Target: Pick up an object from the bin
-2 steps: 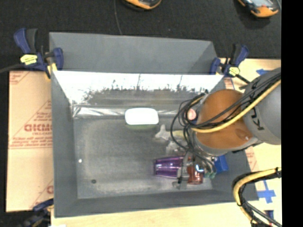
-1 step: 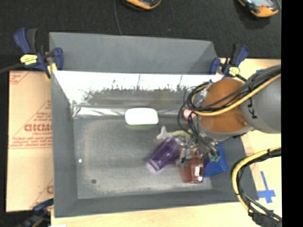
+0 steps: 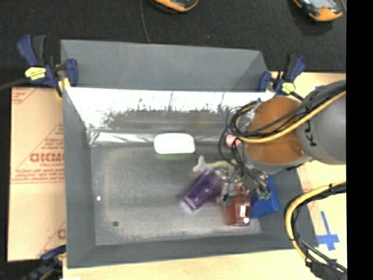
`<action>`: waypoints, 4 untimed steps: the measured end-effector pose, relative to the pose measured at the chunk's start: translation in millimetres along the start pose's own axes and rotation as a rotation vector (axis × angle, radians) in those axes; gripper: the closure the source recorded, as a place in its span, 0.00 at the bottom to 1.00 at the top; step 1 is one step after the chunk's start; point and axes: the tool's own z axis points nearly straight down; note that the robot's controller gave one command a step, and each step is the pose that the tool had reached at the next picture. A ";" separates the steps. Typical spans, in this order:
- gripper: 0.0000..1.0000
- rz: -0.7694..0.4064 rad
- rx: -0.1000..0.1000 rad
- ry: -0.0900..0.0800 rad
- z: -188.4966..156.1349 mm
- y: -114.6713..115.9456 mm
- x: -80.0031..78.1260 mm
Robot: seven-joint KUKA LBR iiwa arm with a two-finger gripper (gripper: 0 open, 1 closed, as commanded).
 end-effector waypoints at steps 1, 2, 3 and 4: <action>1.00 -0.322 0.001 -0.001 -17.1 5.7 -1.5; 1.00 -0.596 0.006 -0.011 4.3 43.5 -27.2; 1.00 -0.506 0.003 -0.005 -69.9 34.1 -14.1; 1.00 -0.768 0.007 -0.014 -50.9 44.9 -49.8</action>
Offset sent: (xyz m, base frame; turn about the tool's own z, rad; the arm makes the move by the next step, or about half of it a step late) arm 0.0222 0.0462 -0.0069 -0.5967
